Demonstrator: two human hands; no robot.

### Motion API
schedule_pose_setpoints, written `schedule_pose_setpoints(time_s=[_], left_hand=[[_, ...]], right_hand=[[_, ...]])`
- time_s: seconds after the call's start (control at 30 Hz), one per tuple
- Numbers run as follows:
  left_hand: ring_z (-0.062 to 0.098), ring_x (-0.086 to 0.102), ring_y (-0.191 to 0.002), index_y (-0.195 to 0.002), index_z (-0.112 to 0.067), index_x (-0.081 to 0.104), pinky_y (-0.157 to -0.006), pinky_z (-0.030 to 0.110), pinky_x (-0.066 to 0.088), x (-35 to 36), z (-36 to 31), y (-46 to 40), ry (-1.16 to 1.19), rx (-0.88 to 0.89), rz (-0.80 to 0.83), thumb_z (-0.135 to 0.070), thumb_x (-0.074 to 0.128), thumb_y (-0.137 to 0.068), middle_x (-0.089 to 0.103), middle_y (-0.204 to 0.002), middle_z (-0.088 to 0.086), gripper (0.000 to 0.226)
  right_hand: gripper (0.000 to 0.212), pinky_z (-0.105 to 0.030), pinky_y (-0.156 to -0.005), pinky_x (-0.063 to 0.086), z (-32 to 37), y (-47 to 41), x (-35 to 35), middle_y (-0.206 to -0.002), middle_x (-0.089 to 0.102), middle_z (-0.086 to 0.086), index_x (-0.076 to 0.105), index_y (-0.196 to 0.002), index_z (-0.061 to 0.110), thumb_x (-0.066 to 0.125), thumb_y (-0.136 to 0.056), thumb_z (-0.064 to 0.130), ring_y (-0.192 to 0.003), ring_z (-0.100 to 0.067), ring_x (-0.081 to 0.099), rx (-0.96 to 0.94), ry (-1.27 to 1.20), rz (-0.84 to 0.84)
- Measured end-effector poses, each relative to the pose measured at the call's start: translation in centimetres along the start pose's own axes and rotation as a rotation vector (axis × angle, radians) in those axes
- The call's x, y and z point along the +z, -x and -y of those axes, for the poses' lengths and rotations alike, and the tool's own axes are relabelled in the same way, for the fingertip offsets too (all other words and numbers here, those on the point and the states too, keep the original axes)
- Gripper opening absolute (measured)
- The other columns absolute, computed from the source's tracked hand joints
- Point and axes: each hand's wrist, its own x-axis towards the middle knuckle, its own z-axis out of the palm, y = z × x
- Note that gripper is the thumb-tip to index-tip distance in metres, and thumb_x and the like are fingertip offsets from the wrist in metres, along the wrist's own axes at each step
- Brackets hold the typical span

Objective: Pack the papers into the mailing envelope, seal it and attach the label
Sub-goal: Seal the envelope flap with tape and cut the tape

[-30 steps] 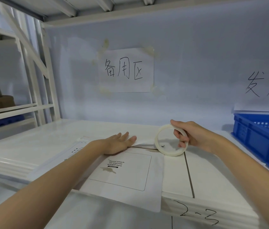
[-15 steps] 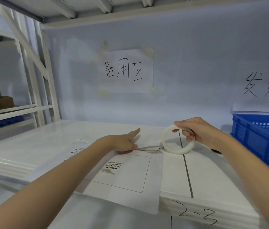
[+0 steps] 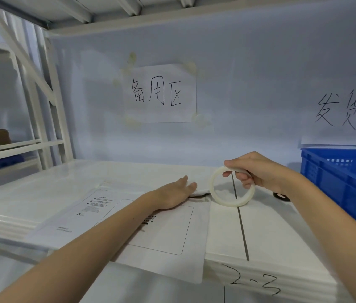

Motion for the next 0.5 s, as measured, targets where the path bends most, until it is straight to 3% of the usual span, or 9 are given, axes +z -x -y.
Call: schedule_pose_setpoints(time_s=[0.13, 0.27, 0.37, 0.5], left_hand=[[0.017, 0.006, -0.153, -0.158, -0.016, 0.000, -0.122, 0.036, 0.009, 0.4, 0.2, -0.2, -0.149, 0.002, -0.015, -0.062, 0.027, -0.098, 0.002, -0.166, 0.002, 0.080], [0.023, 0.006, -0.153, -0.157, -0.021, -0.001, -0.122, 0.043, 0.010, 0.6, 0.4, -1.2, -0.233, -0.009, -0.001, -0.064, 0.021, -0.097, 0.001, -0.166, 0.007, 0.077], [0.026, 0.010, -0.152, -0.158, -0.020, -0.002, -0.121, 0.043, 0.014, 0.7, -0.1, -1.1, -0.124, 0.012, -0.034, -0.051, 0.018, -0.103, 0.003, -0.166, 0.009, 0.066], [0.019, 0.016, -0.151, -0.158, -0.026, -0.002, -0.122, 0.036, 0.013, 1.2, -0.2, -0.7, -0.084, 0.135, 0.013, -0.043, 0.025, -0.104, 0.012, -0.165, -0.001, 0.062]], right_hand=[[0.037, -0.026, -0.057, 0.035, 0.2, 0.1, 0.6, -0.052, 0.041, 0.000, 0.075, -0.089, 0.002, 0.065, -0.090, 0.037, -0.051, -0.016, 0.035, -0.024, 0.046, -0.015], [0.037, -0.029, -0.059, 0.032, 0.1, -0.1, 0.9, -0.051, 0.040, 0.000, 0.075, -0.085, 0.005, 0.065, -0.089, 0.041, -0.049, -0.016, 0.034, -0.040, 0.050, -0.028], [0.038, -0.028, -0.057, 0.034, -0.1, -0.2, 1.0, -0.051, 0.038, 0.000, 0.075, -0.084, 0.007, 0.065, -0.089, 0.042, -0.048, -0.017, 0.033, -0.045, 0.038, -0.016], [0.037, -0.028, -0.056, 0.034, -0.3, -0.2, 1.1, -0.052, 0.035, 0.002, 0.075, -0.082, 0.007, 0.065, -0.089, 0.042, -0.050, -0.018, 0.032, -0.049, 0.029, -0.034]])
